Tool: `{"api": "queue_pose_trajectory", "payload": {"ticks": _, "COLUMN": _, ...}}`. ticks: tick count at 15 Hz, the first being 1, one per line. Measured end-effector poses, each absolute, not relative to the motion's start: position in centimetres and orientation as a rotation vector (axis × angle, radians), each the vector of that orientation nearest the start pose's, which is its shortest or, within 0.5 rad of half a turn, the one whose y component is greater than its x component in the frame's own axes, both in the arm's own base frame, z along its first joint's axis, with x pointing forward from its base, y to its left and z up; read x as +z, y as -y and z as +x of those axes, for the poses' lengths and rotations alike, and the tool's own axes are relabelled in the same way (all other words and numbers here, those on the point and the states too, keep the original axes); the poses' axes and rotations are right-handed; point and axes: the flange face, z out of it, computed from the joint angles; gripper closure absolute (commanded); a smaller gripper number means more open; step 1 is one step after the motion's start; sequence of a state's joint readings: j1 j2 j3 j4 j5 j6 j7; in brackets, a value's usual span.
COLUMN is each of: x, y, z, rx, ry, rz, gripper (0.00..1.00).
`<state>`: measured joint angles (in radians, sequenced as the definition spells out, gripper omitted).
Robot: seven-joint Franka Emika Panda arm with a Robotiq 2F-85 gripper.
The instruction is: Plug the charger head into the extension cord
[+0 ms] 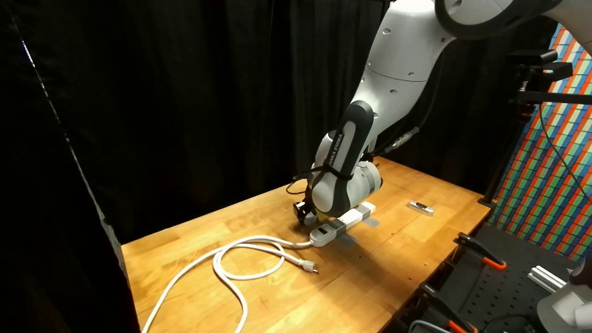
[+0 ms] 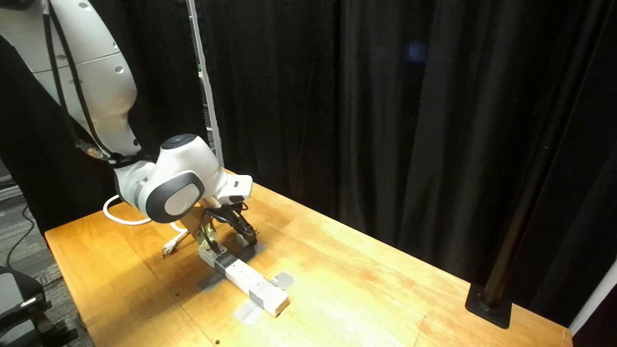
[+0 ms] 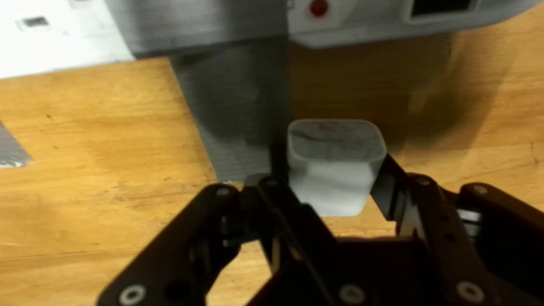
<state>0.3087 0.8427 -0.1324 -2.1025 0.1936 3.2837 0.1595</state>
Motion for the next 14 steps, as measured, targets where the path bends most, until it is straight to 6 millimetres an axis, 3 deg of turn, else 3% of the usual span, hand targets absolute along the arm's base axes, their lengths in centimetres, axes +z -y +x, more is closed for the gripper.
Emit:
{"api": "queue_pose_trajectory", "payload": {"ticks": 6, "x": 7.7, "y": -6.3, "z": 55.2, "rx": -0.298, "ry": -0.238, "rz": -3.157, "gripper": 0.77}}
{"api": "queue_pose_trajectory", "payload": {"ticks": 11, "x": 12.0, "y": -4.3, "z": 55.1, "rx": -0.267, "ry": -0.388, "rz": -3.146, "gripper": 0.77}}
{"api": "queue_pose_trajectory", "payload": {"ticks": 14, "x": 14.0, "y": -3.2, "z": 54.6, "rx": -0.047, "ry": -0.511, "rz": -3.139, "gripper": 0.77}}
